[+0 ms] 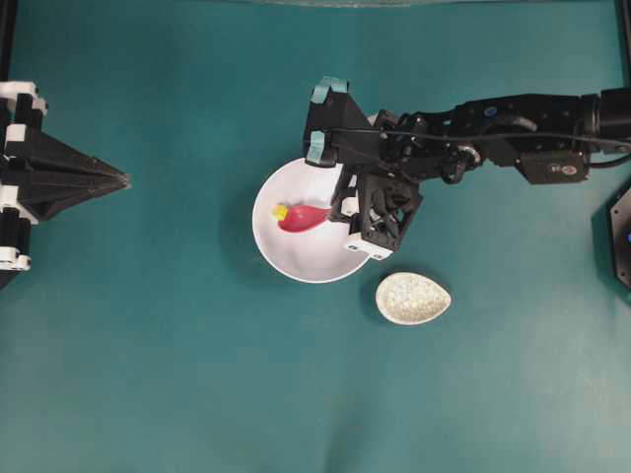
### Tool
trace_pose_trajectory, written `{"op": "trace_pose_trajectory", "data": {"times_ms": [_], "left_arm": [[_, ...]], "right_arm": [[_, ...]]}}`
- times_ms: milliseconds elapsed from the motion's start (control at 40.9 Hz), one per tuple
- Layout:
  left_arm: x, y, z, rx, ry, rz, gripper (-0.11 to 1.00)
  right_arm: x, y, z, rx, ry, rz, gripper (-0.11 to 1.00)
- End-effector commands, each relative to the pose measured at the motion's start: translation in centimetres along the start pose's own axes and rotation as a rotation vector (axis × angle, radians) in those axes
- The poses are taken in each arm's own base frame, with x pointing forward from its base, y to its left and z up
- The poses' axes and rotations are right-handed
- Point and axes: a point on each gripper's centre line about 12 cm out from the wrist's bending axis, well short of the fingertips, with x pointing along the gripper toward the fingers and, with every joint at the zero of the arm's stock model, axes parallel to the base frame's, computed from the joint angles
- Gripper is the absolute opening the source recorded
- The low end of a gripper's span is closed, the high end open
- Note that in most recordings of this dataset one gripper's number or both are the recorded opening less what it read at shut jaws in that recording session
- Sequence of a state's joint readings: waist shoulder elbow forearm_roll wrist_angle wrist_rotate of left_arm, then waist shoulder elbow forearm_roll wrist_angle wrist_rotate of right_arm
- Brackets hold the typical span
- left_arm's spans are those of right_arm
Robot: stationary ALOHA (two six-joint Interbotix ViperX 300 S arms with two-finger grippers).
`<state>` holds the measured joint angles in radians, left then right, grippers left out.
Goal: Scoop the yellow hexagonal prism block from the bowl with a spoon using the right arm.
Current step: 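Sweep the spoon under the yellow block to scoop it, then lift the spoon with the block up out of the bowl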
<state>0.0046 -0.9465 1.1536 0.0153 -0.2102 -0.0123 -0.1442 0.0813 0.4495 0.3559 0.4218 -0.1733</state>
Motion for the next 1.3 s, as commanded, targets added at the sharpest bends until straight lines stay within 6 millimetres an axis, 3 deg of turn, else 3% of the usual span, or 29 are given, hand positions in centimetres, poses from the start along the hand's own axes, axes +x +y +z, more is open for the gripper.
{"op": "trace_pose_trajectory", "data": {"times_ms": [0,1271], "left_arm": [[0.2,0.0,1.0,0.003,-0.026,0.001,0.01],[0.2,0.0,1.0,0.002,-0.021,-0.001,0.01]], "right_arm": [[-0.6,0.1,0.7,-0.005,-0.041,-0.002,0.25],[0.6,0.3,-2.2,-0.016,-0.133,-0.035,0.25]]}}
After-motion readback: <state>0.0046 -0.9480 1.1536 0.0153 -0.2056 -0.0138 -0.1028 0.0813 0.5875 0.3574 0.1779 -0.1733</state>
